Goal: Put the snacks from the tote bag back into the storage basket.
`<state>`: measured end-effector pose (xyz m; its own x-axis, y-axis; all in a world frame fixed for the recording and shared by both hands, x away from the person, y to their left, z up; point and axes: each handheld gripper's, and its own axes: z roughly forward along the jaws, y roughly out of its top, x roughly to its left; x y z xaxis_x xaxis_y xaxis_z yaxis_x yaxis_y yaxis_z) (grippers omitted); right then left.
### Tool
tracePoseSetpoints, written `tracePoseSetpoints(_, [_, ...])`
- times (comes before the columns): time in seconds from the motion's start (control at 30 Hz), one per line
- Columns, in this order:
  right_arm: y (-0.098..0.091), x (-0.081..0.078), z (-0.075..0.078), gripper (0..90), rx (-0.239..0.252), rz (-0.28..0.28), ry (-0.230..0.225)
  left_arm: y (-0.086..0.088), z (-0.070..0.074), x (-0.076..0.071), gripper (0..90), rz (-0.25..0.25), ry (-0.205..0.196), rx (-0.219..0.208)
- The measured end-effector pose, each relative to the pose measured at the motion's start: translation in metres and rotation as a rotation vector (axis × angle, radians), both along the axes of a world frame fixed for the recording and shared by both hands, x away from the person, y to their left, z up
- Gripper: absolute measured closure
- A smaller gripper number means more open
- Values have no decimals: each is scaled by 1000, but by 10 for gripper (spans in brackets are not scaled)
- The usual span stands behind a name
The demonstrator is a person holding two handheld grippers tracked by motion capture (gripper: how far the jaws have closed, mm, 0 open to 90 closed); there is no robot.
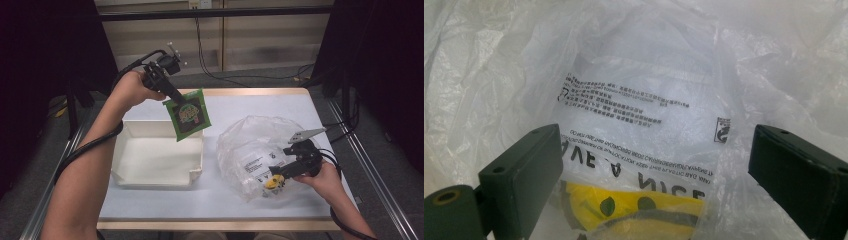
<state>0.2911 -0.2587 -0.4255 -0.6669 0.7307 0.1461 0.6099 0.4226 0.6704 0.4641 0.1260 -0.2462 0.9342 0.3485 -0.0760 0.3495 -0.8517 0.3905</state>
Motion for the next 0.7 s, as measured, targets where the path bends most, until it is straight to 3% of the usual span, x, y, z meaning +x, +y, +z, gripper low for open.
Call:
tracePoseSetpoints(0.13, [-1,-3,2,70,-7,-1,-6,3,-7,-1,763,-44,-23,36])
tracePoseSetpoints(0.17, [-3,-3,3,70,-9,-1,-15,4,-8,-2,763,-26,-12,33])
tracePoseSetpoints(0.23, [-6,-3,3,70,6,-6,-17,7,-11,-1,763,-42,-15,47])
tracePoseSetpoints(0.27, [-7,-3,3,70,9,-8,-13,9,-14,-2,763,-32,-7,29])
tracePoseSetpoints(0.3, [-7,-3,2,70,4,-17,-13,10,-16,-1,763,-56,-20,42])
tracePoseSetpoints(0.33, [-7,-3,1,70,-1,-15,-9,10,-19,-3,763,-40,-16,31])
tracePoseSetpoints(0.4, [-6,-2,-1,70,-3,-11,-8,11,-27,-5,762,-66,-24,56])
tracePoseSetpoints(0.43, [-5,-2,-2,70,-10,-16,-5,12,-28,-3,761,-103,-30,84])
tracePoseSetpoints(0.47, [-5,-3,-3,70,-12,-13,0,12,-33,-3,759,-79,-26,84])
tracePoseSetpoints(0.5, [-4,-2,-4,70,-11,-8,-3,12,-36,-1,760,-102,-33,109])
tracePoseSetpoints(0.67, [-1,-1,-5,71,-21,-5,4,11,-52,6,760,-115,-24,123])
tracePoseSetpoints(0.7, [0,-2,-4,71,-26,-8,5,10,-57,6,760,-102,-40,109])
